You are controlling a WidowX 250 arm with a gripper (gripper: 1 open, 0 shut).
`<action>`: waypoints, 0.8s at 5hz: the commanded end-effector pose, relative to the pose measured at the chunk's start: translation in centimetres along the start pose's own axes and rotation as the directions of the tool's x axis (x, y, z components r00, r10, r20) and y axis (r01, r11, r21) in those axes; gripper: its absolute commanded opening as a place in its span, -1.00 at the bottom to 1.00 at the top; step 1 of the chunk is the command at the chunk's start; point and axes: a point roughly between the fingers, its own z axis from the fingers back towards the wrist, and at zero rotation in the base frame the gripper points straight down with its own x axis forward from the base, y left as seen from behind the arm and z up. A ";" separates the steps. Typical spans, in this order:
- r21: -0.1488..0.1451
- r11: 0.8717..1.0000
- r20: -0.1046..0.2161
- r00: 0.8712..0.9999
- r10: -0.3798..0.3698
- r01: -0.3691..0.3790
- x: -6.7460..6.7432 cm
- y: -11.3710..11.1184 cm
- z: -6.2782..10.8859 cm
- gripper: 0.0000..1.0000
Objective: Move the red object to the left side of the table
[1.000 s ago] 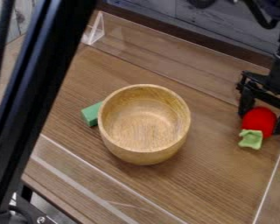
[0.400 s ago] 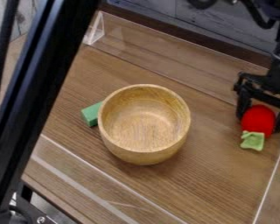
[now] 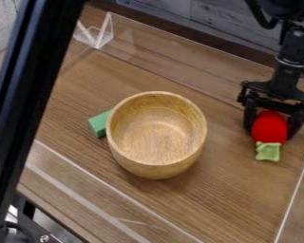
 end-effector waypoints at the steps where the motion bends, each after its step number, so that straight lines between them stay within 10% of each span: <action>1: -0.008 0.998 0.062 0.996 -0.064 0.065 0.3 -0.5 3.2 1.00; 2: 0.004 0.990 0.065 0.988 -0.143 0.143 0.1 -1.4 4.2 1.00; 3: -0.007 0.991 0.076 0.988 -0.133 0.134 -0.8 -1.5 5.2 -1.00; 4: -0.051 0.997 0.122 0.991 -0.049 0.055 -1.7 -2.1 8.2 -1.00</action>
